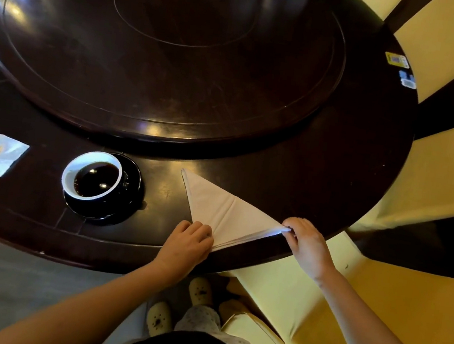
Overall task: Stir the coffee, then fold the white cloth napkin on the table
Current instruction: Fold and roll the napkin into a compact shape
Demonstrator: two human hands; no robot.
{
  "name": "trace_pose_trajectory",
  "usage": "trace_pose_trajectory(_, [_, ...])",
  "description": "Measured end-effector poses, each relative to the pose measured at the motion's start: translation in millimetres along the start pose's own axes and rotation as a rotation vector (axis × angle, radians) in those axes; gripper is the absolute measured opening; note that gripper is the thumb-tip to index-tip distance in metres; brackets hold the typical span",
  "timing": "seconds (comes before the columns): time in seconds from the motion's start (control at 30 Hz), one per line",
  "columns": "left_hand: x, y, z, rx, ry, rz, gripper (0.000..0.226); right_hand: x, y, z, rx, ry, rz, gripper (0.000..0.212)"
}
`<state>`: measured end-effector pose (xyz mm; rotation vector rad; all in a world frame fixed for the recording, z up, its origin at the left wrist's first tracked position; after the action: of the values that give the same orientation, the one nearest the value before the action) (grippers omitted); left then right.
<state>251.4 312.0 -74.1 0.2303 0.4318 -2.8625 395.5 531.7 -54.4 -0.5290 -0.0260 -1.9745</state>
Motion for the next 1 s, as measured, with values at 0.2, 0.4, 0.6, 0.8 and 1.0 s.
trace_pose_trajectory(0.2, [29, 7, 5, 0.002, 0.004, -0.045, 0.011, 30, 19, 8, 0.044, 0.023, 0.221, 0.04])
trace_pose_trajectory(0.4, [28, 9, 10, -0.007, 0.065, 0.007, 0.018, 28, 34, 0, 0.102, 0.051, 0.268, 0.04])
trace_pose_trajectory(0.6, [21, 16, 4, -0.042, 0.149, 0.079, 0.017, 29, 34, -9, 0.088, 0.037, 0.214, 0.032])
trace_pose_trajectory(0.8, [18, 17, 1, -0.085, 0.155, 0.128, 0.016, 34, 11, 11, 0.175, -0.088, 0.189, 0.019])
trace_pose_trajectory(1.0, [18, 26, 2, -0.119, 0.202, 0.301, 0.026, 76, -52, 42, 0.182, -0.392, 0.115, 0.021])
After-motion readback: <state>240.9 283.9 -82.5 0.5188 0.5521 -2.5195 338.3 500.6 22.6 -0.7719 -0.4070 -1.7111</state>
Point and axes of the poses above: each hand's wrist, its own y-axis away from the middle knuckle, its own z-axis out of the back of the hand, x = y × z, the point moved 4 cm from there along -y, towards the middle knuckle, and after that the axes turned 7 degrees about -x, right-handed, at the moved point
